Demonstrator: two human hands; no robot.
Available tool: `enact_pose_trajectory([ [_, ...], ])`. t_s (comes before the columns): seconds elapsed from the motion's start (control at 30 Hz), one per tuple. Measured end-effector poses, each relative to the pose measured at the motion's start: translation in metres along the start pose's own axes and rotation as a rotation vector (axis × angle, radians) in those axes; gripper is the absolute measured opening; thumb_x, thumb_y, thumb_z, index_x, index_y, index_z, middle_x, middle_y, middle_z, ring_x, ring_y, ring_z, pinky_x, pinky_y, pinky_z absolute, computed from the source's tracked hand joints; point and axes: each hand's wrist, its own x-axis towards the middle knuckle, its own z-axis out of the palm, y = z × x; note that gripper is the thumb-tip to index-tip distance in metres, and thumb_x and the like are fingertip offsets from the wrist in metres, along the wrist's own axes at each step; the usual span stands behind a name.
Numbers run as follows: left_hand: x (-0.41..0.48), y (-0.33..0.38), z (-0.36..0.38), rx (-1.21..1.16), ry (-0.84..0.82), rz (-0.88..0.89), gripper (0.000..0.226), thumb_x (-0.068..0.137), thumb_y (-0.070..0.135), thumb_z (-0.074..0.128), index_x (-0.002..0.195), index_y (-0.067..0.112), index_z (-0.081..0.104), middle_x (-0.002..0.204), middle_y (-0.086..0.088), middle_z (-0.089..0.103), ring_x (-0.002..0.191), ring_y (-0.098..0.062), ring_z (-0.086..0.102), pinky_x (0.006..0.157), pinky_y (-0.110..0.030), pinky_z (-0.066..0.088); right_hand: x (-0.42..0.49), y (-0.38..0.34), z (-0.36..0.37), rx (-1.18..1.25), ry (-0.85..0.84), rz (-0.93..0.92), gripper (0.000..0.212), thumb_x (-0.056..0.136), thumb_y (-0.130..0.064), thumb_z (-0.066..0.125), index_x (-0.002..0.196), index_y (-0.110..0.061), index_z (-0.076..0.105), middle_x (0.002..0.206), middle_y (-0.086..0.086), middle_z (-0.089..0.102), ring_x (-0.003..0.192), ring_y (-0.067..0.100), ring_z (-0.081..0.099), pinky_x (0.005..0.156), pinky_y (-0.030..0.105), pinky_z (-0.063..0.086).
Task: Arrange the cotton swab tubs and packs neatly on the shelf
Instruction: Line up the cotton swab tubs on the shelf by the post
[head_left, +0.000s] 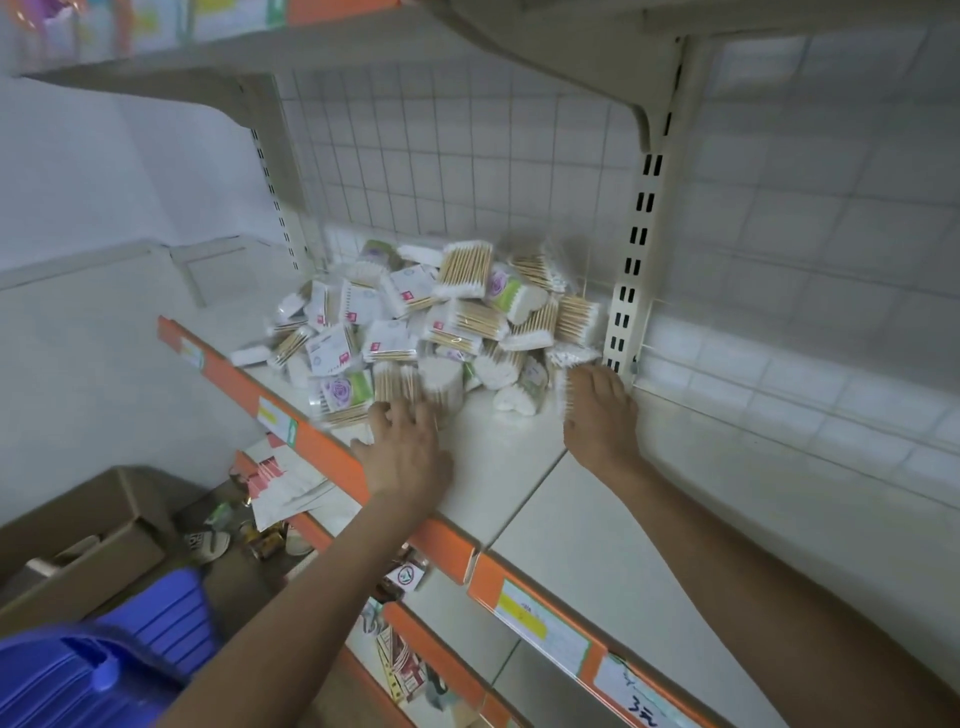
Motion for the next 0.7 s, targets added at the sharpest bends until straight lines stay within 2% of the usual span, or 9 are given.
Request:
enact_pose_trajectory([
  [0.1,-0.003,0.0,0.003,-0.02,0.015,0.03,0.05,0.084,0.031,0.054,0.13,0.017,0.038,0.135,-0.005,0.037,0.127,-0.03,0.027,0.085,-0.046,0.047,0.002,0.003,0.003,-0.023,0.034,-0.017,0.058,0.076,0.006,0.056,0.128,-0.014,0.041,0.134,0.002,0.04,0.127,0.025,0.031,0.098,0.039,0.037],
  [0.2,-0.011,0.005,0.004,-0.046,0.058,0.073,0.051,0.084,0.032,0.055,0.13,0.016,0.04,0.132,-0.007,0.038,0.123,-0.029,0.031,0.088,-0.044,0.043,0.003,0.011,0.007,-0.046,0.071,-0.07,0.058,0.075,0.004,0.059,0.127,-0.015,0.045,0.131,0.001,0.045,0.121,0.025,0.036,0.096,0.035,0.039],
  [0.33,-0.02,0.021,0.005,-0.181,0.148,0.171,0.063,0.078,0.034,0.065,0.13,0.007,0.04,0.138,-0.014,0.034,0.127,-0.031,0.031,0.097,-0.041,0.04,-0.001,0.016,0.007,0.045,0.051,-0.103,0.06,0.078,-0.002,0.061,0.134,-0.015,0.043,0.137,0.001,0.042,0.125,0.025,0.033,0.103,0.036,0.035],
  [0.37,-0.021,0.026,0.005,-0.204,0.173,0.218,0.064,0.075,0.035,0.071,0.125,0.007,0.043,0.139,-0.018,0.033,0.127,-0.035,0.031,0.097,-0.041,0.041,-0.003,0.017,0.005,0.083,0.054,-0.118,0.06,0.078,-0.004,0.062,0.134,-0.014,0.043,0.137,0.002,0.043,0.125,0.026,0.034,0.103,0.035,0.034],
  [0.47,-0.019,0.039,0.008,-0.317,0.227,0.312,0.058,0.064,0.033,0.082,0.109,0.01,0.054,0.131,-0.024,0.036,0.118,-0.041,0.035,0.087,-0.044,0.047,-0.011,0.021,0.001,0.19,0.096,-0.151,0.057,0.077,-0.012,0.067,0.13,-0.014,0.047,0.129,0.005,0.049,0.121,0.029,0.041,0.104,0.034,0.032],
  [0.53,-0.018,0.047,0.011,-0.343,0.188,0.311,0.058,0.065,0.043,0.078,0.112,0.017,0.056,0.128,-0.021,0.04,0.119,-0.04,0.035,0.086,-0.047,0.047,-0.017,0.024,-0.003,0.317,0.104,-0.117,0.056,0.075,-0.014,0.07,0.127,-0.012,0.049,0.123,0.006,0.052,0.117,0.027,0.046,0.101,0.035,0.037],
  [0.6,-0.017,0.054,0.012,-0.372,0.137,0.329,0.06,0.068,0.05,0.072,0.119,0.024,0.054,0.131,-0.015,0.043,0.128,-0.038,0.033,0.091,-0.047,0.046,-0.026,0.025,-0.013,0.476,0.103,-0.052,0.054,0.078,-0.014,0.07,0.128,-0.013,0.048,0.121,0.003,0.052,0.111,0.016,0.05,0.094,0.027,0.04],
  [0.7,-0.019,0.063,0.015,-0.523,0.085,0.409,0.076,0.067,0.032,0.077,0.134,0.024,0.043,0.143,-0.01,0.031,0.121,-0.035,0.045,0.092,-0.045,0.047,-0.042,0.028,-0.031,0.705,0.084,0.056,0.048,0.087,-0.017,0.063,0.131,-0.018,0.045,0.117,-0.006,0.053,0.102,0.006,0.054,0.084,0.02,0.042],
])
